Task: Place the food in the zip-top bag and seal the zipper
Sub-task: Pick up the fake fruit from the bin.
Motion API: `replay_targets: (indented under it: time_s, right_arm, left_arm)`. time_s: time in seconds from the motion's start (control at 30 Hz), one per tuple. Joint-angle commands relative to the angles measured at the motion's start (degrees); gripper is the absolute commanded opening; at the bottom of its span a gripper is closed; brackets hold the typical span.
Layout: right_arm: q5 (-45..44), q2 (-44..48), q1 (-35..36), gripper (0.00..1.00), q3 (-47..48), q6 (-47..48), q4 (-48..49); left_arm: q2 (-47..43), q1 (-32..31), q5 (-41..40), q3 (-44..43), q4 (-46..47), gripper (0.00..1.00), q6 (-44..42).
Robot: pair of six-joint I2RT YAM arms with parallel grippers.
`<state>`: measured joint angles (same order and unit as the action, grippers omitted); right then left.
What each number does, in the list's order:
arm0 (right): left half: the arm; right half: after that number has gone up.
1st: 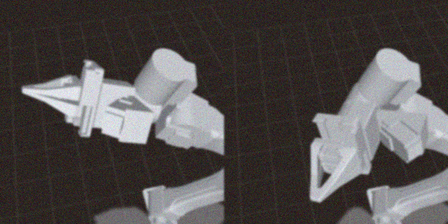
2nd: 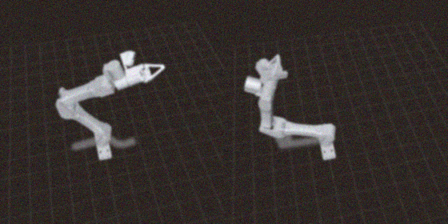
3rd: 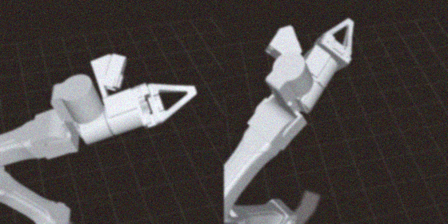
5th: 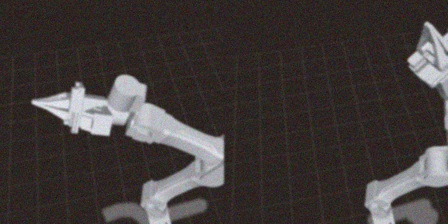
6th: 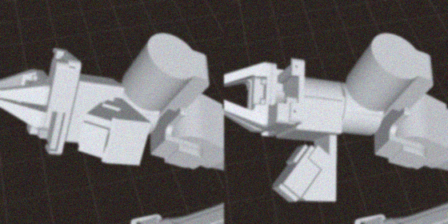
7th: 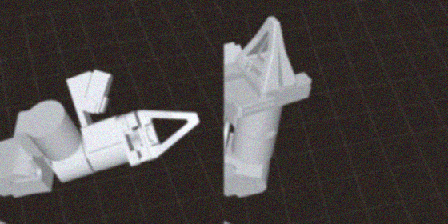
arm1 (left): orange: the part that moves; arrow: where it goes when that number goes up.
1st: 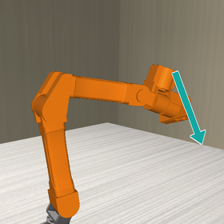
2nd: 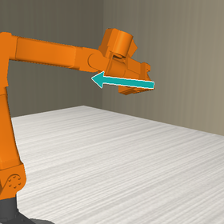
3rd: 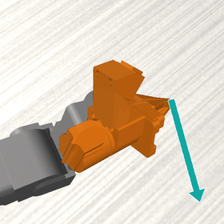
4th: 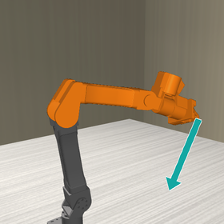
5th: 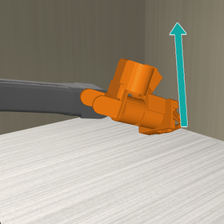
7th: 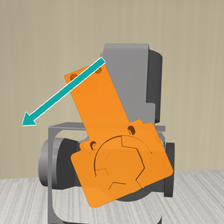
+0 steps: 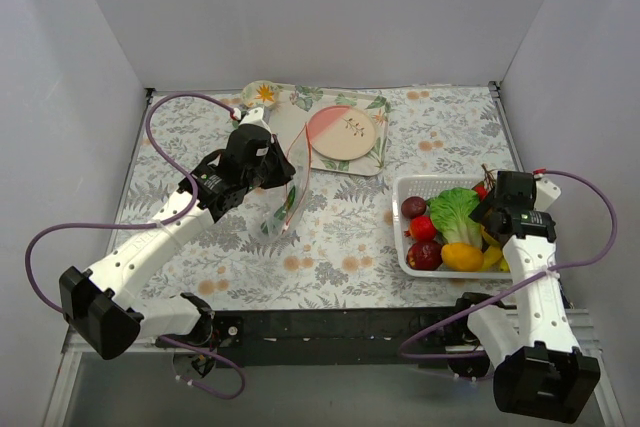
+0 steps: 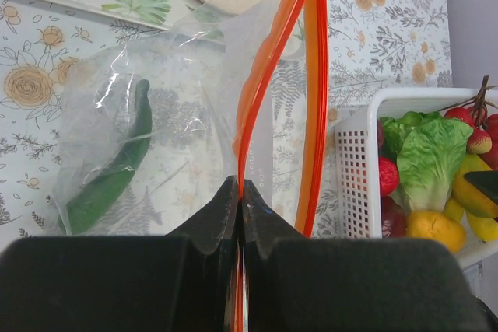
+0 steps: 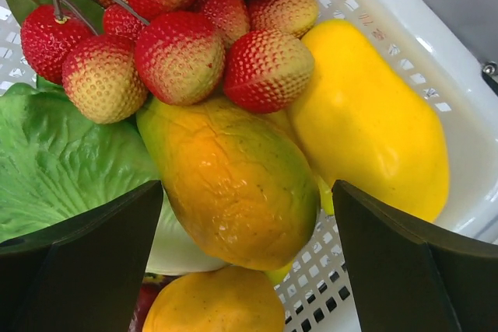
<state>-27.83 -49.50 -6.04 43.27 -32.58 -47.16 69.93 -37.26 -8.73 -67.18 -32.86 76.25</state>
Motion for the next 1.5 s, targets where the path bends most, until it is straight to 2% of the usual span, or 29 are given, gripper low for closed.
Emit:
replay_targets:
  time_s: [0.0,0.13,0.17,0.27,0.57,0.77,1.13,1.33,1.37,1.47]
  right_arm:
    - [3.7,-1.0,-1.9,0.97,-1.0,2.4,5.8]
    - [4.5,-1.0,-2.3,0.88,-0.7,3.3,6.4]
    - [4.9,-0.7,-2.3,0.80,0.0,3.7,6.0]
    - [6.5,0.2,-2.3,0.66,1.1,5.0,5.6]
    - [8.6,1.9,-2.3,0.47,5.9,6.4,0.0]
    - [10.4,3.2,-2.3,0.41,8.3,6.0,-2.9]
    - [16.9,4.2,-2.3,0.37,14.1,6.4,-6.3]
    - [27.2,3.7,-2.3,0.34,16.7,6.8,-6.3]
    - [32.1,3.5,-2.3,0.34,16.8,6.8,-5.8]
    - [39.1,3.1,-2.0,0.32,17.3,5.4,-3.7]
  left_arm:
    - [-1.8,-0.3,0.6,-0.2,0.7,0.00,-0.8]
    - [-1.7,-0.3,0.4,0.0,0.9,0.00,-0.7]
    - [-1.6,-0.3,0.5,-0.1,1.0,0.00,-0.7]
    - [-1.3,-0.3,0.5,-0.3,0.9,0.00,-0.7]
    - [-0.1,-0.3,1.2,0.2,1.8,0.00,-0.7]
    - [0.6,-0.3,1.4,0.1,2.2,0.00,-0.7]
    - [0.6,-0.3,1.3,0.3,2.1,0.00,-0.5]
    - [1.1,-0.3,1.4,0.5,2.3,0.00,-0.3]
    - [1.3,-0.3,1.6,0.5,2.4,0.00,-0.3]
    - [2.0,-0.3,1.9,0.2,2.5,0.00,-0.3]
